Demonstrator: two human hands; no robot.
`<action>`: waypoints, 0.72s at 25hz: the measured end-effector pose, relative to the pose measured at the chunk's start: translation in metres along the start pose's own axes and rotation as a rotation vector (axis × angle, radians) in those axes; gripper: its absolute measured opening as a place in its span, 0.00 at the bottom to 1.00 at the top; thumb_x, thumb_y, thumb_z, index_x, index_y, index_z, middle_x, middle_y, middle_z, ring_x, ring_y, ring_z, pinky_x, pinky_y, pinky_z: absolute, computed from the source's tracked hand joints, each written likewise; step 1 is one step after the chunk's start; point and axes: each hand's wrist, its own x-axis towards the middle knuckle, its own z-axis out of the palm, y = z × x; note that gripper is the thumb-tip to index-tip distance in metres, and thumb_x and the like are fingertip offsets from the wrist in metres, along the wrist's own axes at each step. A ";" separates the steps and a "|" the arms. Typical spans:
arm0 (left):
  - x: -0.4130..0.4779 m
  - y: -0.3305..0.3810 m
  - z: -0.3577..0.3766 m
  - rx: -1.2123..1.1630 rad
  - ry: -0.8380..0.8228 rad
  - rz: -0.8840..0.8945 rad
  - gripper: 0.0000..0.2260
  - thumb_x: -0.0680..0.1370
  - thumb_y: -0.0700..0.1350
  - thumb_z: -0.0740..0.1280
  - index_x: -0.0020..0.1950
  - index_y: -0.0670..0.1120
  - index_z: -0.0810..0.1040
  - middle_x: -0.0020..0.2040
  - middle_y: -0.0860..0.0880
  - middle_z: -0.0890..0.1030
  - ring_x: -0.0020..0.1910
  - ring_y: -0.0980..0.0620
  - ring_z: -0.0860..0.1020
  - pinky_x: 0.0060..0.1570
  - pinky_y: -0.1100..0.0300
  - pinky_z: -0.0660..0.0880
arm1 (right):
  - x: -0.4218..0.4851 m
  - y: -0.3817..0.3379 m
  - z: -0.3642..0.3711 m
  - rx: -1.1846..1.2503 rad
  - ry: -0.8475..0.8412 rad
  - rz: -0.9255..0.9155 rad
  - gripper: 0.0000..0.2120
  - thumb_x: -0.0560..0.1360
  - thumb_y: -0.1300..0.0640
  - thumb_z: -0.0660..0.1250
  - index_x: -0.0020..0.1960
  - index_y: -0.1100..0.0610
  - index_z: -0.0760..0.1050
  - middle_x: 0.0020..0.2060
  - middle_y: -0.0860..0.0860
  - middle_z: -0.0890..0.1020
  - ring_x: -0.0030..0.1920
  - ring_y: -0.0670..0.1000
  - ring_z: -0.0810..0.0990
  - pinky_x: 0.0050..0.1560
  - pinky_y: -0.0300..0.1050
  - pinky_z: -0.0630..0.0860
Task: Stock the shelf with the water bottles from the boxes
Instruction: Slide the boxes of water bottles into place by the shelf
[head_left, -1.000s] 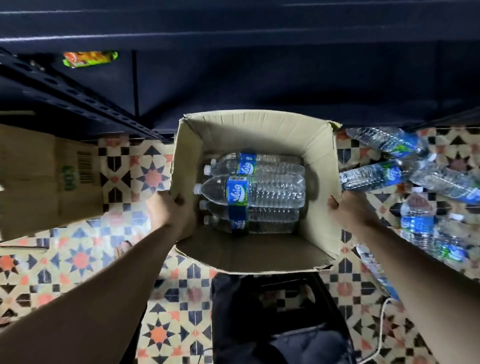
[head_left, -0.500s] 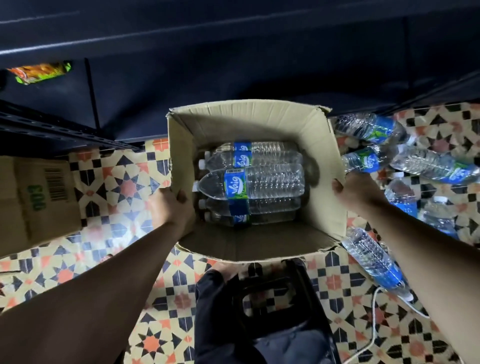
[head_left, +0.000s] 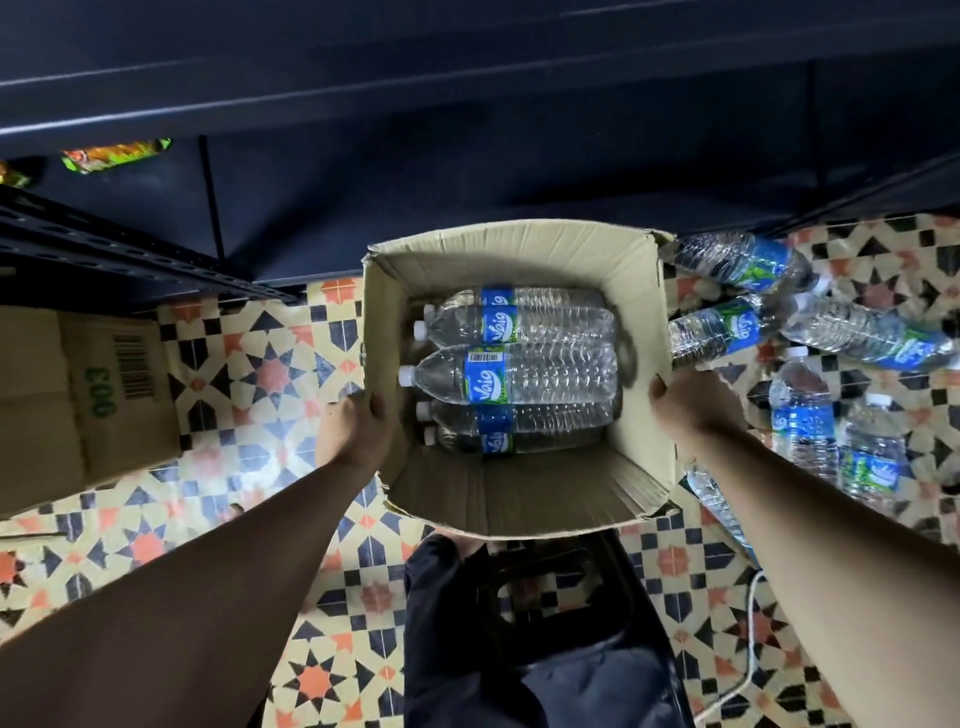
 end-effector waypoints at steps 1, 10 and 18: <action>-0.002 -0.001 -0.002 0.006 -0.016 -0.001 0.18 0.83 0.46 0.55 0.51 0.35 0.80 0.50 0.32 0.80 0.50 0.36 0.79 0.47 0.50 0.73 | -0.003 0.000 0.000 -0.005 0.017 0.023 0.19 0.83 0.50 0.55 0.58 0.64 0.77 0.56 0.63 0.81 0.57 0.63 0.80 0.52 0.51 0.75; -0.005 -0.021 -0.074 0.000 -0.119 0.143 0.14 0.81 0.46 0.58 0.60 0.44 0.79 0.54 0.41 0.83 0.51 0.39 0.80 0.48 0.54 0.77 | -0.074 -0.071 0.007 0.210 0.135 -0.078 0.27 0.76 0.55 0.64 0.73 0.56 0.66 0.69 0.59 0.72 0.58 0.58 0.78 0.56 0.57 0.78; -0.002 -0.127 -0.182 -0.005 -0.238 0.321 0.12 0.82 0.45 0.60 0.57 0.48 0.83 0.53 0.48 0.84 0.44 0.51 0.80 0.39 0.64 0.72 | -0.192 -0.227 -0.002 0.429 -0.143 -0.390 0.17 0.82 0.59 0.59 0.69 0.55 0.73 0.58 0.55 0.79 0.30 0.42 0.72 0.23 0.29 0.64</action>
